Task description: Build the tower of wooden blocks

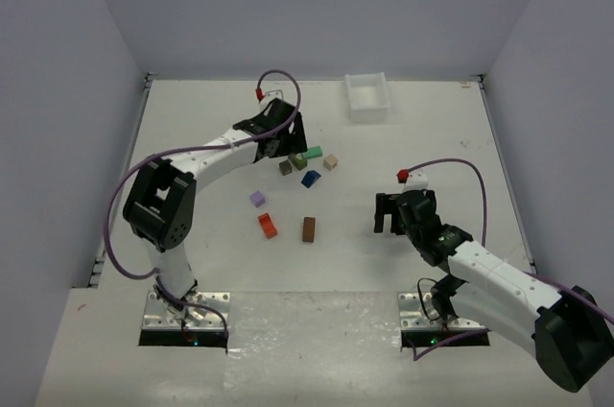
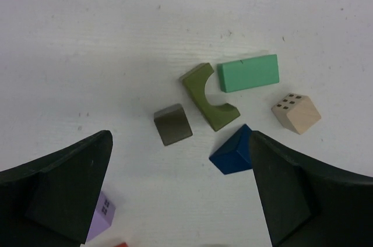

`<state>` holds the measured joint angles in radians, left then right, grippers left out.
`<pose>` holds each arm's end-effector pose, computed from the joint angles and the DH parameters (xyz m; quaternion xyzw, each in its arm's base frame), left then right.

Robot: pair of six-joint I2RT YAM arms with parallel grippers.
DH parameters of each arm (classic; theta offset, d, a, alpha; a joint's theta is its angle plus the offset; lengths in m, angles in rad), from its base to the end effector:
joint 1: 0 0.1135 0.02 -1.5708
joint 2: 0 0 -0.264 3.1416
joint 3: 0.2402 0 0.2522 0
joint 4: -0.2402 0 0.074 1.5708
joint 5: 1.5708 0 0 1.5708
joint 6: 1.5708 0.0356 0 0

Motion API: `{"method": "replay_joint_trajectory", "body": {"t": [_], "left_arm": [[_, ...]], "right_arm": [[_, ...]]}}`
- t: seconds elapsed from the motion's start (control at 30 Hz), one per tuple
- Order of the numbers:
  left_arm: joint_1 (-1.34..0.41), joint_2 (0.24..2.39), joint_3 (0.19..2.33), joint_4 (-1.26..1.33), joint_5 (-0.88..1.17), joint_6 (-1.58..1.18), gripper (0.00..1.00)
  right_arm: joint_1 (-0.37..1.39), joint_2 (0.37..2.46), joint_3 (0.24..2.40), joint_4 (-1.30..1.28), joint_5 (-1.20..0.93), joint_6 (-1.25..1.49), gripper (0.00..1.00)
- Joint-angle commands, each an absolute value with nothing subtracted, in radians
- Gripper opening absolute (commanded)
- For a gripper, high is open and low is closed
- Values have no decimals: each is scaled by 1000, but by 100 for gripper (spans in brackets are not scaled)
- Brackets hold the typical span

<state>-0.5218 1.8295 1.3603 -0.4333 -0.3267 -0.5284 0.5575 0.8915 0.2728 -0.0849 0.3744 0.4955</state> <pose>0.3524 -0.1894 0.2269 -0.0564 0.9319 -0.0293 0.3570 0.1513 0.0790 0.1564 0.0505 0.8936 0.0614 0.4418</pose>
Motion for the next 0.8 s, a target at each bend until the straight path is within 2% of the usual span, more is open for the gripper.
{"method": "replay_joint_trajectory", "body": {"t": [0.0, 0.2, 0.47, 0.5, 0.57, 0.73, 0.77], "left_arm": [[-502, 1937, 1480, -403, -282, -398, 100], [-475, 2058, 1595, -433, -293, -378, 87], [-468, 2111, 1584, -422, -278, -368, 72], [-468, 2115, 1582, -420, -275, -368, 68], [-468, 2121, 1580, -419, -272, -368, 53], [-468, 2120, 1574, -424, -272, -370, 30], [-468, 2116, 1567, -423, -272, -376, 23]], "right_arm": [[555, 901, 322, -66, 400, 485, 99], [555, 906, 322, -67, 409, 486, 99], [555, 926, 330, -67, 411, 483, 99], [555, 927, 329, -67, 411, 483, 99], [555, 925, 328, -69, 411, 483, 99], [555, 914, 325, -69, 408, 485, 99], [555, 912, 325, -69, 408, 486, 99]]}}
